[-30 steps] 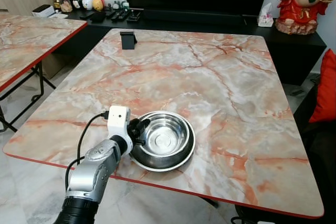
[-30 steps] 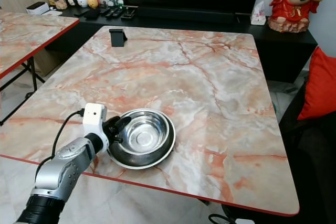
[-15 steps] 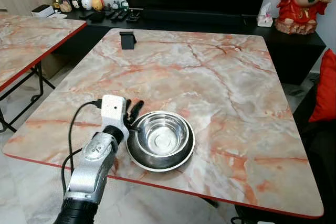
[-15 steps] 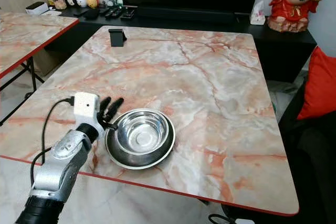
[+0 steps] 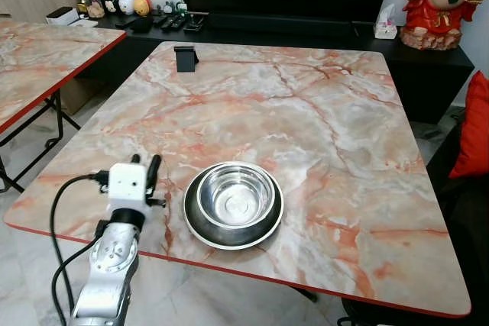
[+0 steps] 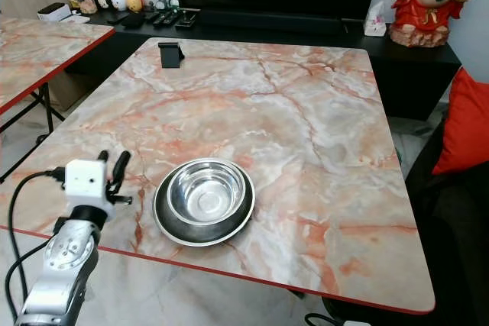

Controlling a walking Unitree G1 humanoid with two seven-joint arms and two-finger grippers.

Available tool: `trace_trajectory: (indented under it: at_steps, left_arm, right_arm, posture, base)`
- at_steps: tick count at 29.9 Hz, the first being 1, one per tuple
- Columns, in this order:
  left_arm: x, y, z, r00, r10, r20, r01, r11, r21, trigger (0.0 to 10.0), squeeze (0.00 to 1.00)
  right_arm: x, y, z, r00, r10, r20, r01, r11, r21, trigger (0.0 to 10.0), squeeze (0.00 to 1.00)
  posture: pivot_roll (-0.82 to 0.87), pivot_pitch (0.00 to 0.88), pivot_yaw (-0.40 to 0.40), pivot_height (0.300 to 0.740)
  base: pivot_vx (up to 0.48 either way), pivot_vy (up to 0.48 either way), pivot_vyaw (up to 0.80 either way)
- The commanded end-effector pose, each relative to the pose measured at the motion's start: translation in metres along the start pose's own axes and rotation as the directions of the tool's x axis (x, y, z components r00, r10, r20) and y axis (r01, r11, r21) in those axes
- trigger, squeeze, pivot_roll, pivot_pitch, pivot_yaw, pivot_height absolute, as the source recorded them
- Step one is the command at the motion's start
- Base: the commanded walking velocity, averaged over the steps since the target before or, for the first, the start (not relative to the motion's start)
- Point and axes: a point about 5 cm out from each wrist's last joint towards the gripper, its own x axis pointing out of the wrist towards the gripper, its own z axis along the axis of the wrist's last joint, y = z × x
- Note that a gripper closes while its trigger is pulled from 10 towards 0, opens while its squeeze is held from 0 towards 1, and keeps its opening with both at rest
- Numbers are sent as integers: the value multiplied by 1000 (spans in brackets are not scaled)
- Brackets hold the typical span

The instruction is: Setting the table

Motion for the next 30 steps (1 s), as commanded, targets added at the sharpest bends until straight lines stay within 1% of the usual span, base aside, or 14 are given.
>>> trace_trajectory:
  at_steps: [1,5,10,13,18,25,30]
  left_arm:
    - [-4,5,5,999,26,32,-26,999,18,10000,0]
    - [-11,3,0,999,29,21,-29,999,22,10000,0]
    - [-9,5,-3,999,40,18,-40,999,23,10000,0]
    - [-6,3,-2,999,22,24,-22,999,27,10000,0]
    - [-3,1,-2,1000,20,23,-20,1000,-4,10000,0]
    - [-3,1,-3,1000,14,22,-13,1000,-2,10000,0]
    - [4,1,1,999,3,38,-3,1000,-5,10000,0]
  right_arm:
    - [-1,0,-2,1000,-2,5,2,1000,13,10000,0]
    - [-1,0,-3,1000,-2,5,2,1000,13,10000,0]
    - [-1,0,-3,1000,0,5,0,1000,10,10000,0]
    - [-1,0,-4,1000,-3,5,3,1000,8,10000,0]
    - [-1,0,-4,1000,-8,7,8,1000,7,10000,0]
    - [-1,0,-5,1000,-8,8,8,1000,6,10000,0]
    - [-1,3,-4,1000,-4,13,4,1000,13,10000,0]
  posture:
    - [-38,0,-3,732]
    - [-31,0,-7,732]
    - [-35,0,-11,732]
    - [-41,0,-7,732]
    - [-51,0,0,732]
    - [-52,0,11,732]
    - [-44,0,11,732]
  base:
    - [0,0,0]
    - [0,0,0]
    - [0,0,0]
    - [0,0,0]
    - [0,0,0]
    - [0,376,0]
    - [0,411,0]
